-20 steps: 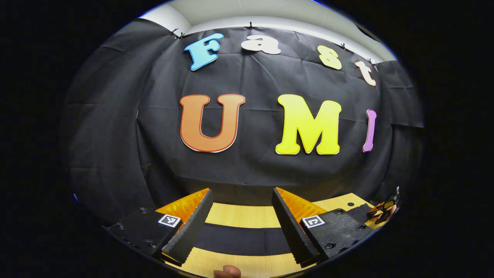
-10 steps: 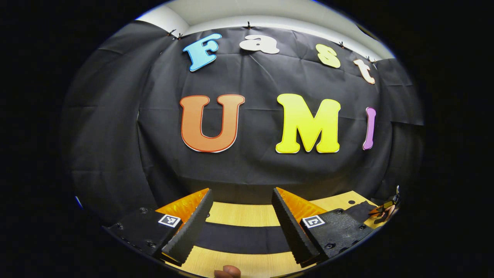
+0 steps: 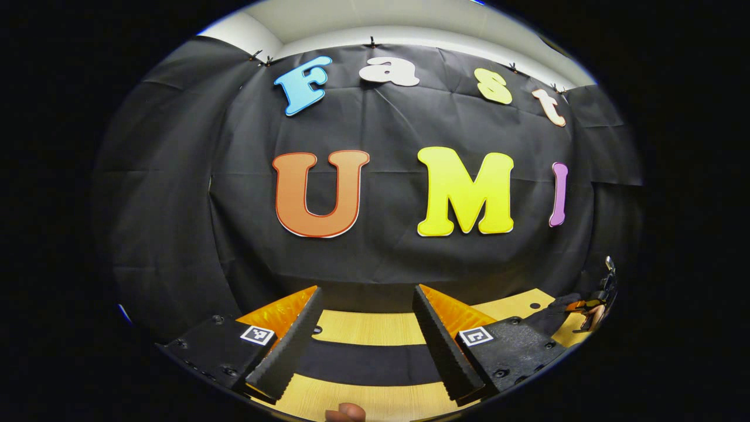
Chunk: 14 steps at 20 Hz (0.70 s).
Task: Grasp the waist and the cuffs of the jeans and fold them to make the two legs overlap; first hold the waist and fold one-third of the jeans toward the cuffs, then hold the cuffs and fold the remaining one-third in the same direction to finish folding.
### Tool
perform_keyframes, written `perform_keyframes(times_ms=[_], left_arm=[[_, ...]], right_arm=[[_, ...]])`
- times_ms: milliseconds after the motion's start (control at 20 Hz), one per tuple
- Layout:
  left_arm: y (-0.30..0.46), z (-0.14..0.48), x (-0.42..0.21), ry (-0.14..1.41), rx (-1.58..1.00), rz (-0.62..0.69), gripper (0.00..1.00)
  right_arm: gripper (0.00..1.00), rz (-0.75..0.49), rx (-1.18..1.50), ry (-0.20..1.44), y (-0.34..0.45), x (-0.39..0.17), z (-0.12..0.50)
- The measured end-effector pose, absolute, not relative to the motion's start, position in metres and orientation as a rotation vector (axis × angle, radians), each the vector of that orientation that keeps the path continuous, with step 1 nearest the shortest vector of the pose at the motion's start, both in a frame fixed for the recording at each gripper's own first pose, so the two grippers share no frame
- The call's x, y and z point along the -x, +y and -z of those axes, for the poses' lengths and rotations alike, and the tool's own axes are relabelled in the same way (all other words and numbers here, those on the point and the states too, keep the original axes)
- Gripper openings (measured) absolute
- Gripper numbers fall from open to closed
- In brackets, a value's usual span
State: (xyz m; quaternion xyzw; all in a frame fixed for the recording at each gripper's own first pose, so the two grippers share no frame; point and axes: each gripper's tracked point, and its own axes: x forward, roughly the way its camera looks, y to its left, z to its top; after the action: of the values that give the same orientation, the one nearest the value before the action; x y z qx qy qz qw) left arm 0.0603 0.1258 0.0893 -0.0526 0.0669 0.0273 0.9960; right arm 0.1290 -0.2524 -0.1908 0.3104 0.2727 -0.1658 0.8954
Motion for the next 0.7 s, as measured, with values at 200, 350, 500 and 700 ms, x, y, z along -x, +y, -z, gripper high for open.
perform_keyframes(times_ms=[200,350,500,700], left_arm=[[0.127,-0.088,-0.055,0.126,0.111,-0.066,0.99],[0.134,-0.086,-0.049,0.126,0.120,-0.099,0.98],[0.137,-0.080,-0.041,0.127,0.134,-0.118,0.98],[0.143,-0.075,-0.034,0.130,0.141,-0.137,0.99]], right_arm=[[0.05,0.250,-0.512,0.487,-0.210,-0.140,0.139],[0.05,0.198,-0.435,0.454,-0.182,-0.145,0.111],[0.05,0.147,-0.379,0.406,-0.146,-0.148,0.079],[0.10,0.046,-0.295,0.361,-0.086,-0.147,0.050]])
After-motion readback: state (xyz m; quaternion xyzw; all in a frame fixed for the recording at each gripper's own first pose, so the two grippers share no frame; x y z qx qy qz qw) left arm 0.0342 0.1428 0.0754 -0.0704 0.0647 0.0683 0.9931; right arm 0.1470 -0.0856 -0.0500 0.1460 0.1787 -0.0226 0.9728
